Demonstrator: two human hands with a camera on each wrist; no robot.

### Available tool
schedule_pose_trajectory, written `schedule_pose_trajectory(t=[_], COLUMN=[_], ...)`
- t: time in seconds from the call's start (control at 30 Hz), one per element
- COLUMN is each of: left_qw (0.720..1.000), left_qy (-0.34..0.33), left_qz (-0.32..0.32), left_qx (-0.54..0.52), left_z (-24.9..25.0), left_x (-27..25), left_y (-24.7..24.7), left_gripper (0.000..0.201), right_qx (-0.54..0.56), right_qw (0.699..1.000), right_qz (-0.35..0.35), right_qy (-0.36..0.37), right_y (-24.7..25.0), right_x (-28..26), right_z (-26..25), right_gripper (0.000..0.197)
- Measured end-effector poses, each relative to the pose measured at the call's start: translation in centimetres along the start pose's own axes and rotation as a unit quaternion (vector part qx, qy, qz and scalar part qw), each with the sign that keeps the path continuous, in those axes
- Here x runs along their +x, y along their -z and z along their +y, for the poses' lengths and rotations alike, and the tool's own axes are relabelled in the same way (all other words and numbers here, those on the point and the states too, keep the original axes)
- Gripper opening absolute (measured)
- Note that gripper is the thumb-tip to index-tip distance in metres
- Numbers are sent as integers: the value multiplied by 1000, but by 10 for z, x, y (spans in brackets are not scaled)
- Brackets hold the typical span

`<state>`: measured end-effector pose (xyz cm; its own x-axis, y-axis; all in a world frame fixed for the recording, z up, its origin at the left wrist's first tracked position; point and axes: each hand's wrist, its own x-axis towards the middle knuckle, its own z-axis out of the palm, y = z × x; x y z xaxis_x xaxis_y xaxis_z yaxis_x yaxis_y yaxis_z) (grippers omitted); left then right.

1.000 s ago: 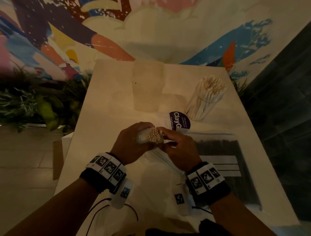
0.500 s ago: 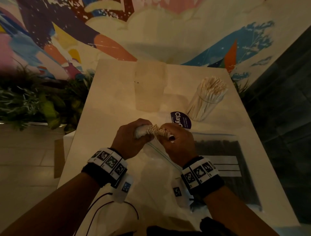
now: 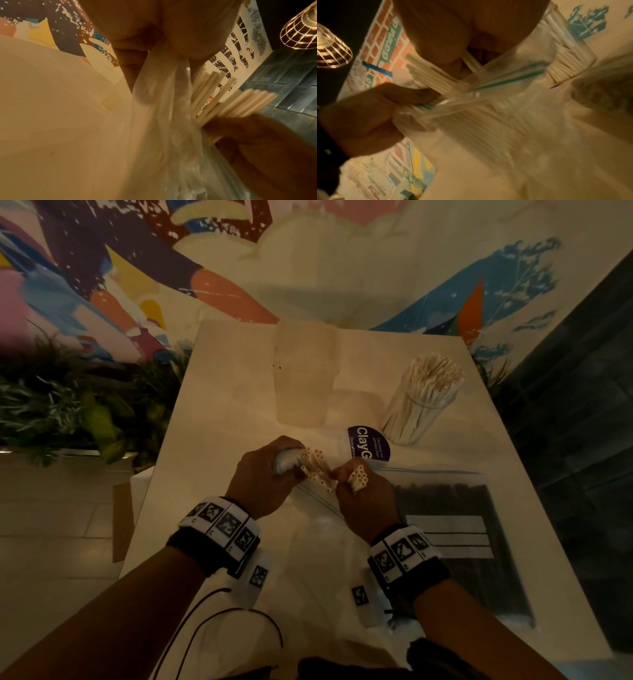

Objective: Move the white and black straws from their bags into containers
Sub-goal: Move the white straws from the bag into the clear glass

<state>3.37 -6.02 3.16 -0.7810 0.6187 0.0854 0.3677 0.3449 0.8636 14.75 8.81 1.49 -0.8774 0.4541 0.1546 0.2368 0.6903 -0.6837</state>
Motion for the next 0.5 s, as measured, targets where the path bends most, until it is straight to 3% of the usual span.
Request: schedule_pose_trajectory(t=[0.13, 0.23, 0.3, 0.43, 0.5], left_qw=[1000, 1000, 1000, 1000, 1000], left_qy=[2, 0, -6, 3, 4], left_qz=[-3, -10, -22, -23, -17], left_qx=[6, 1, 4, 18, 19], left_z=[-3, -1, 1, 0, 0], left_x=[1, 2, 3, 4, 4], left_y=[1, 0, -1, 1, 2], left_gripper=[27, 27, 26, 25, 26], right_qx=[53, 55, 66, 105, 89], right_qw=[995, 998, 992, 989, 991], right_qz=[75, -1, -41, 40, 2], right_qy=[27, -44, -96, -97, -104], right_y=[6, 0, -2, 0, -2], right_x=[3, 3, 0, -6, -7], right_z=[-12, 2, 7, 3, 4], right_gripper=[13, 10, 19, 32, 24])
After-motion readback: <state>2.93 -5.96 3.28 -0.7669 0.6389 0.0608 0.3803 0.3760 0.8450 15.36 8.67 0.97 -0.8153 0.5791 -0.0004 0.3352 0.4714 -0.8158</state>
